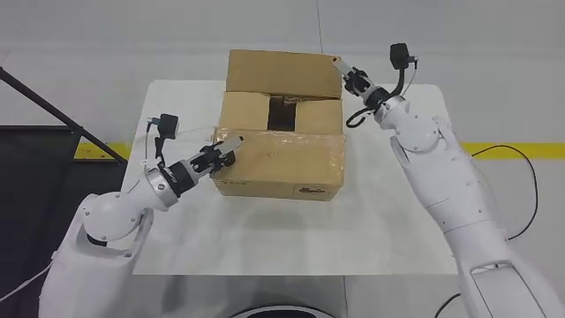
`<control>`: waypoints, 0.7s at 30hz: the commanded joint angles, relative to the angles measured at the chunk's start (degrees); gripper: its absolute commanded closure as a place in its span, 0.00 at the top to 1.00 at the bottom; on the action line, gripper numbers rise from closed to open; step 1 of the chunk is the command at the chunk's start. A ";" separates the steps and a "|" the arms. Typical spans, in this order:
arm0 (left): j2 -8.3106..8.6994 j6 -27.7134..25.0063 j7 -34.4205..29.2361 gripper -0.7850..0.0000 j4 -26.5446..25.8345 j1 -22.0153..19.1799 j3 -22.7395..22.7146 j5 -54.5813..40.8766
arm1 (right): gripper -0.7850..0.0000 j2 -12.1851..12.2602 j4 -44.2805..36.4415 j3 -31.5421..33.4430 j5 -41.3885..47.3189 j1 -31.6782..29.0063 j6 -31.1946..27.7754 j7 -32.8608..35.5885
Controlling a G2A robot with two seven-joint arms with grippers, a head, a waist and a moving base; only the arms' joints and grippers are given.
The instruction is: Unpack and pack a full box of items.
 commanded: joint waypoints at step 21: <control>0.05 -0.04 1.76 1.00 1.40 -1.66 2.05 -0.38 | 1.00 -2.90 13.45 2.90 19.17 4.96 -15.86 15.98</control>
